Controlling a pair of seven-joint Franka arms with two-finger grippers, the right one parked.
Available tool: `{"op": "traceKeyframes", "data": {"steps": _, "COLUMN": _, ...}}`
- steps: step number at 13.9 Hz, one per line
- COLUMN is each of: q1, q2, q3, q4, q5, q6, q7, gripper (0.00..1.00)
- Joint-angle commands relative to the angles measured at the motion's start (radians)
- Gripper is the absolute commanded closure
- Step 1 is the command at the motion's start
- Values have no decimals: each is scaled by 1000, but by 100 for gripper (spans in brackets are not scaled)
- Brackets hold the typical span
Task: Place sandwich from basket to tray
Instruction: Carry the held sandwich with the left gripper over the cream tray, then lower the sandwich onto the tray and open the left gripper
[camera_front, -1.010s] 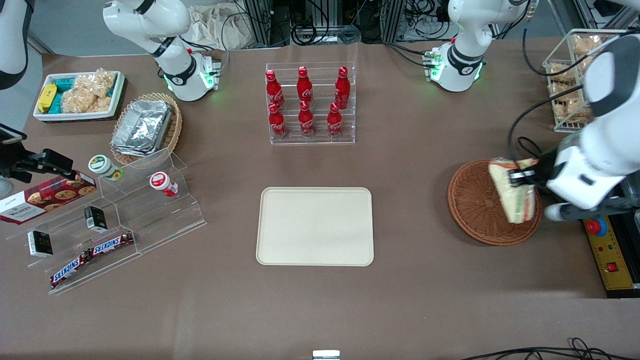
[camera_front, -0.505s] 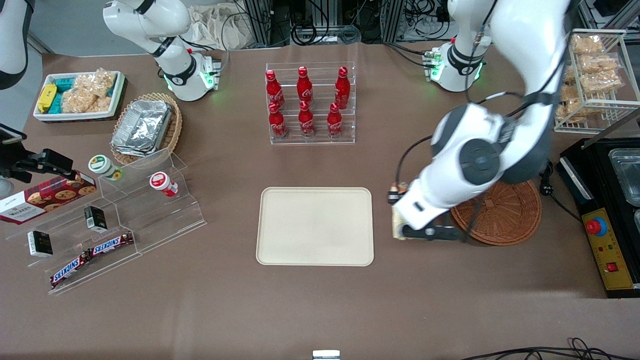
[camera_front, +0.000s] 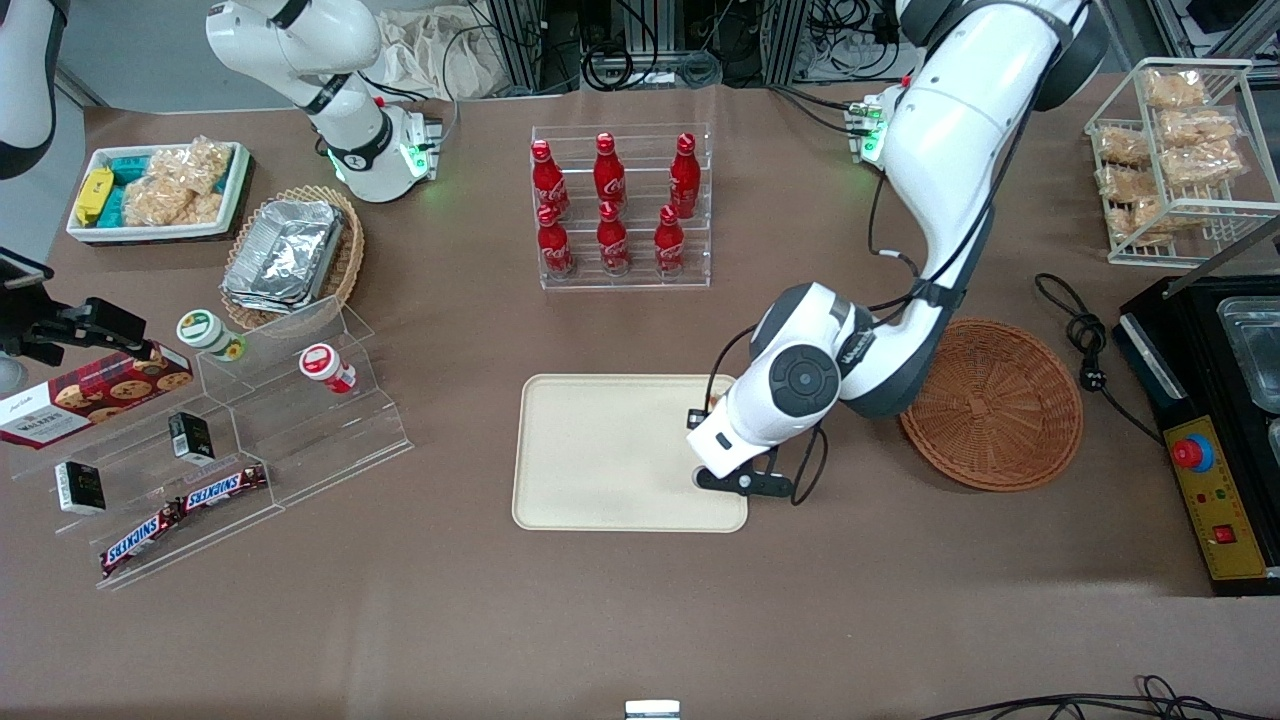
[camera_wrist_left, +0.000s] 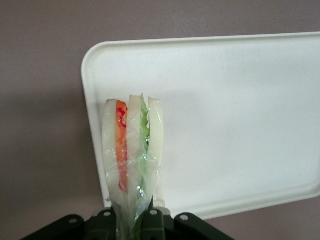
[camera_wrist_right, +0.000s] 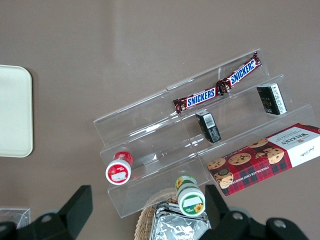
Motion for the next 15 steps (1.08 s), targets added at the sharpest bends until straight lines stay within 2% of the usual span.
{"op": "traceKeyframes", "data": {"steps": 1, "q1": -18, "q2": 33, "q3": 13, "q4": 22, "q5": 8, "q6": 22, "q7": -26, "gripper": 89}}
{"op": "traceKeyframes", "data": {"steps": 2, "q1": -18, "q2": 37, "q3": 14, "q4": 16, "q5": 8, "q6": 27, "q7": -28, "gripper": 74}}
{"op": "traceKeyframes", "data": {"steps": 4, "q1": -18, "q2": 47, "q3": 13, "q4": 11, "q5": 21, "q6": 27, "q7": -29, "gripper": 3}}
{"op": "traceKeyframes", "data": {"steps": 8, "q1": -16, "q2": 28, "q3": 20, "q4": 17, "q5": 25, "q6": 16, "q7": -104, "gripper": 1}}
{"op": "traceKeyframes", "data": {"steps": 12, "q1": 1, "q2": -135, "q3": 30, "q4": 54, "q5": 38, "q6": -137, "q7": -146, "gripper": 1}}
{"op": "traceKeyframes", "data": {"steps": 15, "q1": 1, "q2": -278, "q3": 143, "q4": 51, "q5": 22, "q6": -248, "q7": -126, "gripper": 1}}
